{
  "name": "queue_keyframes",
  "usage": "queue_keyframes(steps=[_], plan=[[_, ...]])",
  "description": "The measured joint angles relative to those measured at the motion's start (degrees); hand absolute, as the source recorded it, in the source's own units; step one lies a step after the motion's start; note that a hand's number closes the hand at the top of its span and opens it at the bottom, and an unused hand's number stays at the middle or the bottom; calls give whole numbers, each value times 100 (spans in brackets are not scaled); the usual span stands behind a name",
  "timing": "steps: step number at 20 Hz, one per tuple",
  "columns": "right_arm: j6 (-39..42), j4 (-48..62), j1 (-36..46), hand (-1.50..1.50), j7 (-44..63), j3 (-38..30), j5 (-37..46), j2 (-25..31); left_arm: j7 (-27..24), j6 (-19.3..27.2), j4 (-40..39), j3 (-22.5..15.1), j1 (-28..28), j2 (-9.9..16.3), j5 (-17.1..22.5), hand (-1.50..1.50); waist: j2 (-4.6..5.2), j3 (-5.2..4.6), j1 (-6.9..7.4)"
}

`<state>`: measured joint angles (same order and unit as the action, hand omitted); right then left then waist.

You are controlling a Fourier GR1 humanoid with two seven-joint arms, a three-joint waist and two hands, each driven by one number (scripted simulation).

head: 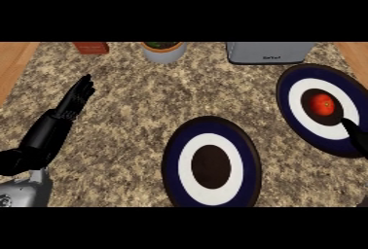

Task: Pick the tomato from the plate and place it in the plate

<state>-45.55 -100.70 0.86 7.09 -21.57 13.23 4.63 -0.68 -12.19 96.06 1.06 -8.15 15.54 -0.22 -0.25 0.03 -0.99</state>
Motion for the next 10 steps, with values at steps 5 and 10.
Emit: queue_keyframes(steps=[5,10], plan=[[290,-875,-1135,-150,-472,118,-479,-289,131,-33,95,4,-21,-68,-52,0,7,-1,30],[561,-1236,-1805,-150,-807,231,-785,-402,169,-92,88,39,-69,-167,-97,0,14,-3,52]])
